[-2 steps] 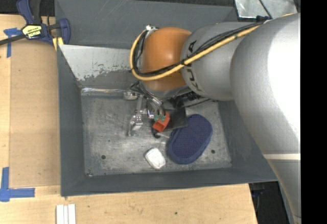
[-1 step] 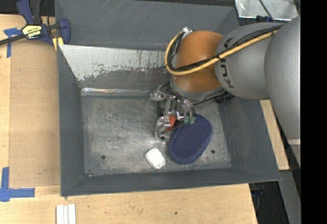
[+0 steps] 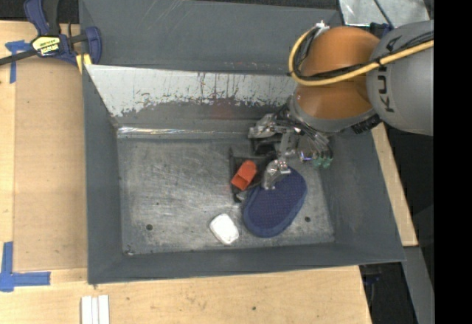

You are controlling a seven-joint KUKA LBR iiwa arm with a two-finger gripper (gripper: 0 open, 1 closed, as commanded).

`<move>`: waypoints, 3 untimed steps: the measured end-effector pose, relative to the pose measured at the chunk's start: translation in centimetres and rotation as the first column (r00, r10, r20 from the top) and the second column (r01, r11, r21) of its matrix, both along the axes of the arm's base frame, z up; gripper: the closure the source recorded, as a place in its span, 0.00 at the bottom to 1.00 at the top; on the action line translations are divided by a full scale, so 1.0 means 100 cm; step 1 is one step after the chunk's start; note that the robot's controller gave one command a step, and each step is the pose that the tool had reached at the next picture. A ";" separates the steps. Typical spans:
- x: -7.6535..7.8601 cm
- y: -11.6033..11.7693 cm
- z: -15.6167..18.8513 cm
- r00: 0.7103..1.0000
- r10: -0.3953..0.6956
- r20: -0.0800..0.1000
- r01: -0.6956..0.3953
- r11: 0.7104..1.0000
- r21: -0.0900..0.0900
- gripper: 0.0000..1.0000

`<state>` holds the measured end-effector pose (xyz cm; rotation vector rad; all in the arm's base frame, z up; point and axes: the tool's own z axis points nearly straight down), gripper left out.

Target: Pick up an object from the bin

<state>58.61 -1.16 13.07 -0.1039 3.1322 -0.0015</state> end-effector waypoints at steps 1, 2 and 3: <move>-0.012 0.012 -0.049 0.879 0.477 0.009 -0.477 0.879 -0.003 0.00; -0.011 0.010 -0.046 0.880 0.475 0.007 -0.475 0.880 -0.005 1.00; -0.029 0.011 0.077 0.868 0.497 0.002 -0.497 0.868 -0.004 1.00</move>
Offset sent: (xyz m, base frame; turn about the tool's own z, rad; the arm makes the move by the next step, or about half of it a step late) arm -0.0177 0.0096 -0.0565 -0.5005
